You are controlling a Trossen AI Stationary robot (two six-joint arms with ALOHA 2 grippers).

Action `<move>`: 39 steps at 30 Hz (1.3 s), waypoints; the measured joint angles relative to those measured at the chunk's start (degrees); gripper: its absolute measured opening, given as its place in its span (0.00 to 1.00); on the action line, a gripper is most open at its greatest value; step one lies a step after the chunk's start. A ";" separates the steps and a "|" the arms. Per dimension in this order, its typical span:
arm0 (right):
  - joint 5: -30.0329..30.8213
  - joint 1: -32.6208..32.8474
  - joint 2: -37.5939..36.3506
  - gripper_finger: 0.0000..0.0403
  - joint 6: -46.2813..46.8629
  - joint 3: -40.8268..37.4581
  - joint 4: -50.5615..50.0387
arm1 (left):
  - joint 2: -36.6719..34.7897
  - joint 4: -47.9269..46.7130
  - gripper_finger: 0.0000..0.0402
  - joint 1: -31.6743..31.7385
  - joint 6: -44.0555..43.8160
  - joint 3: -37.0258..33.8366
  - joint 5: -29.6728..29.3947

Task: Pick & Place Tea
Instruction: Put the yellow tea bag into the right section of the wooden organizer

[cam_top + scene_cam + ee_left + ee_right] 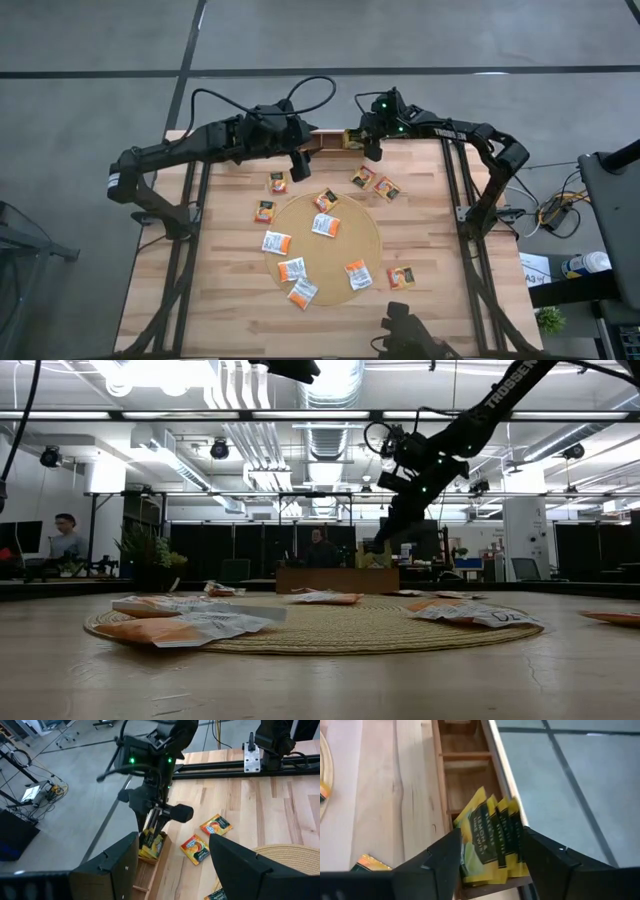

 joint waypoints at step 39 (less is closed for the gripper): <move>4.55 2.02 2.21 0.02 5.95 -0.16 1.95 | 0.00 -1.31 0.59 0.02 -0.02 -0.02 -0.85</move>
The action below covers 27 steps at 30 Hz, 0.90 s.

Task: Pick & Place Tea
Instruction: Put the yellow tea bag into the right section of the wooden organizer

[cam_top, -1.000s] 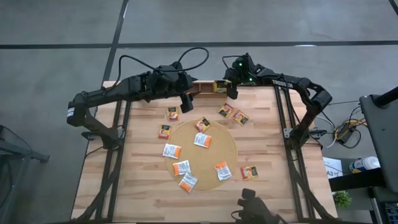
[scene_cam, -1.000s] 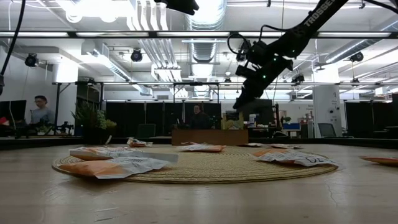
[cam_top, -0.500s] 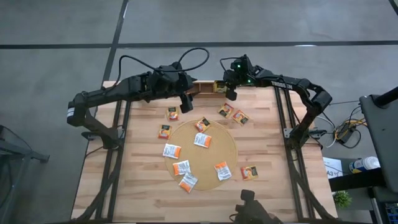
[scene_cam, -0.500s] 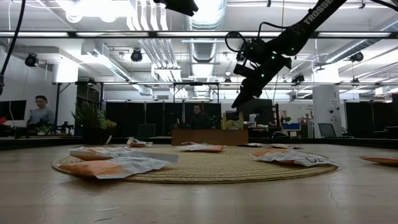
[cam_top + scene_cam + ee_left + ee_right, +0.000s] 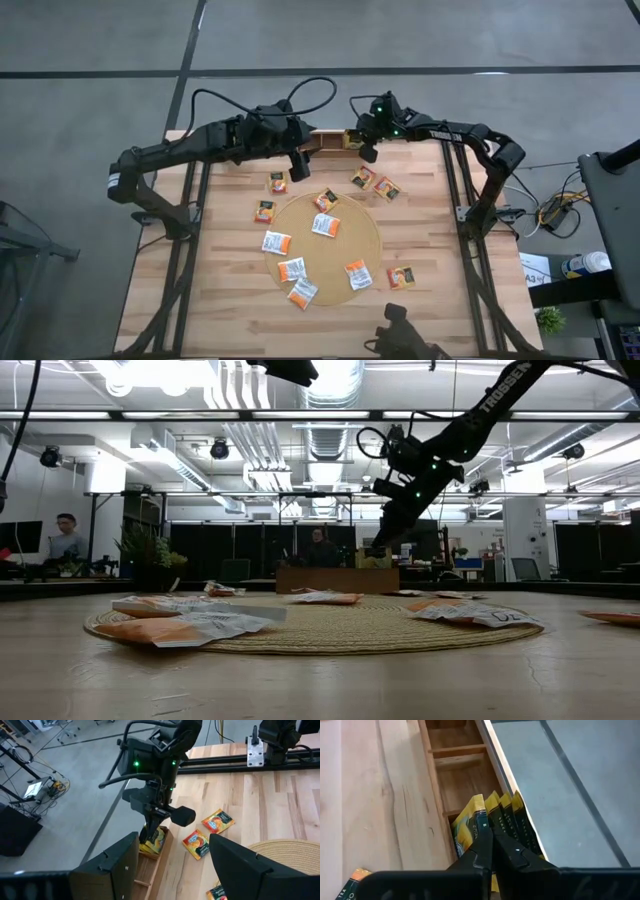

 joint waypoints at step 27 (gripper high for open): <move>-0.16 -0.01 -2.54 0.02 0.26 -0.56 0.05 | 0.00 -0.35 0.59 -0.02 0.00 0.00 0.00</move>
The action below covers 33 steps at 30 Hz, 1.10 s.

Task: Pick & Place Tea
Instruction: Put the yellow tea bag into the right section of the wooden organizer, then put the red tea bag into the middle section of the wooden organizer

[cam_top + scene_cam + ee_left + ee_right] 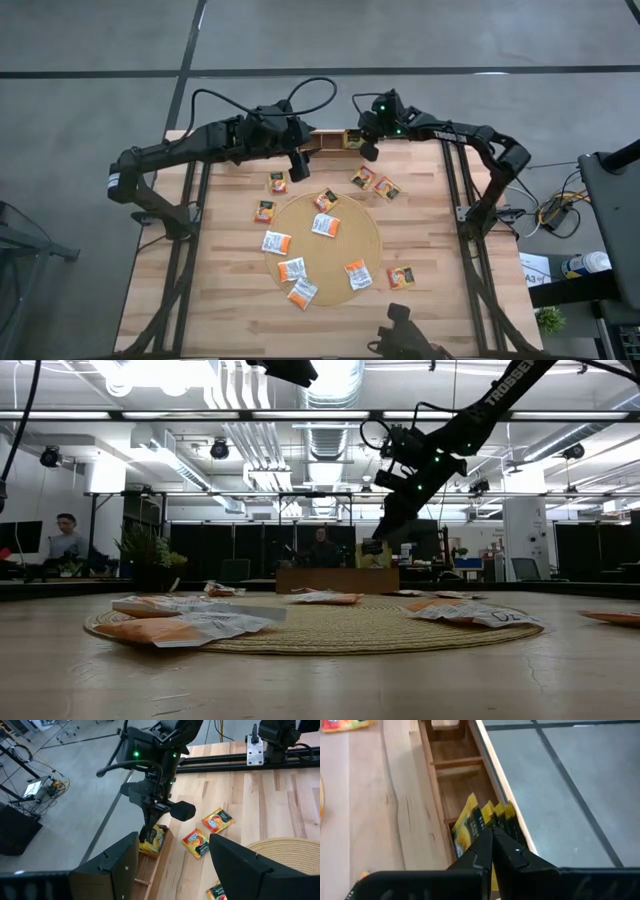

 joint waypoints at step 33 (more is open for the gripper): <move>0.09 0.00 -7.64 0.02 2.77 -0.15 -6.27 | -0.04 -0.08 0.59 0.01 -0.05 0.00 0.02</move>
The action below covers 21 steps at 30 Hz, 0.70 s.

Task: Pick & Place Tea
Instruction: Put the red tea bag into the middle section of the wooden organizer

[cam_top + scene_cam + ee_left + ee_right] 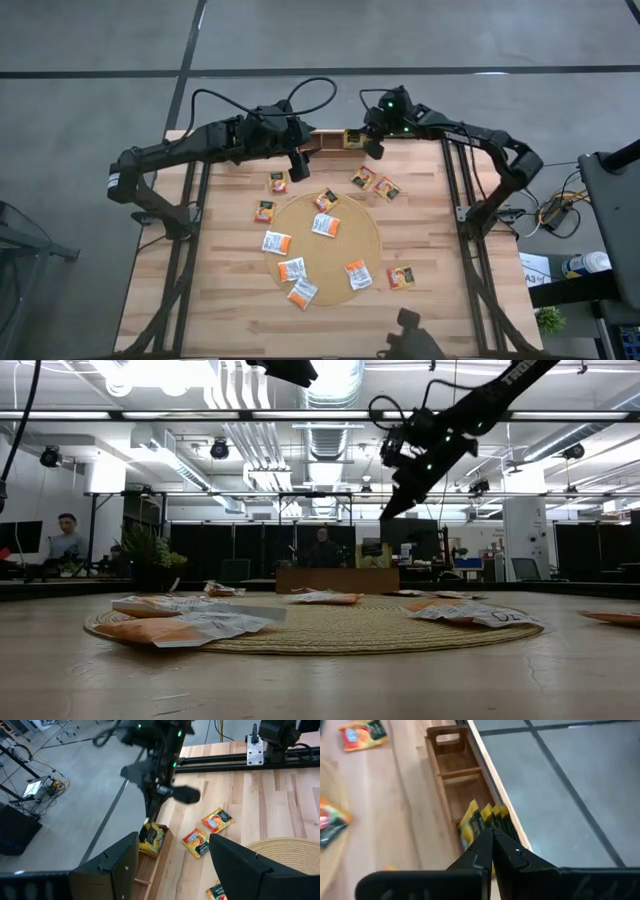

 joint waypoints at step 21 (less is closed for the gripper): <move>-7.67 5.18 -30.76 0.02 12.52 -8.66 -12.99 | 0.63 -2.43 0.59 0.07 -3.64 -0.13 0.00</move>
